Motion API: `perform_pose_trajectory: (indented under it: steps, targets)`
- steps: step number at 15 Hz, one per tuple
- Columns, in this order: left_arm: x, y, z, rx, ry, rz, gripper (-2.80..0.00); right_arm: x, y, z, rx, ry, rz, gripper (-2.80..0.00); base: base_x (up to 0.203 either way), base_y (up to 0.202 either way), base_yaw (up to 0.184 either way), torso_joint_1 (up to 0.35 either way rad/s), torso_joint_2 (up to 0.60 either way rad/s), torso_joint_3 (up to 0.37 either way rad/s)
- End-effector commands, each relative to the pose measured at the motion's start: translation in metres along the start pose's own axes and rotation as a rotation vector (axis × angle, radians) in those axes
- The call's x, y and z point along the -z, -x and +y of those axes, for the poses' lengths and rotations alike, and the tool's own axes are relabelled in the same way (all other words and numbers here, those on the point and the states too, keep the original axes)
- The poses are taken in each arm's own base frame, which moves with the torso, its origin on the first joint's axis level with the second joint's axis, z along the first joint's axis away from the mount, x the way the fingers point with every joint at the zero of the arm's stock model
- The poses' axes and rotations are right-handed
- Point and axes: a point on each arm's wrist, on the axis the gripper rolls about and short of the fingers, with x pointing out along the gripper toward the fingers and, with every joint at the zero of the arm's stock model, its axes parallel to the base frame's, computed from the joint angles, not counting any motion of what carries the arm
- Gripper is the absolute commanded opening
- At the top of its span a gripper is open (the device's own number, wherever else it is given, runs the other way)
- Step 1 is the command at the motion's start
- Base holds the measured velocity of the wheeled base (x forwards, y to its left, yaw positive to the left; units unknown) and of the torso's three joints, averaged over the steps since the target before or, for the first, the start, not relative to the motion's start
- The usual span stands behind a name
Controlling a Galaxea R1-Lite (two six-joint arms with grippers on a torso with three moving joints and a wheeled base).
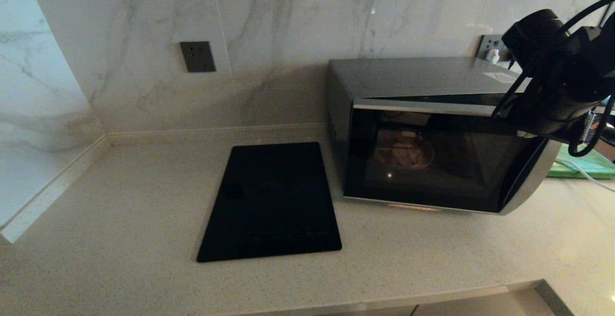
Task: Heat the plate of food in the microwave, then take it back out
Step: Close the microwave oven
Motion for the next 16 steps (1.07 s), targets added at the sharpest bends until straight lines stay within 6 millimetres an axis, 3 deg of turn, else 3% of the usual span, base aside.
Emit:
perform_pose_trajectory:
  steps: [1, 7, 16]
  targets:
    - [0.000, 0.000, 0.000, -0.001, 0.001, 0.001, -2.80, -0.003, -0.014, 0.002, 0.006, -0.010, -0.004, -2.80, 0.000, 0.000, 0.000, 0.000, 0.00, 0.000]
    - [0.000, 0.000, 0.000, -0.001, 0.001, 0.001, -2.80, -0.016, -0.021, 0.013, -0.160, -0.025, -0.030, -2.80, 0.000, 0.000, 0.000, 0.000, 0.00, 0.000]
    - [0.000, 0.000, 0.000, -0.001, 0.001, 0.001, -2.80, -0.035, -0.045, 0.006, -0.255, -0.062, -0.027, -2.80, 0.000, 0.000, 0.000, 0.000, 0.00, 0.000]
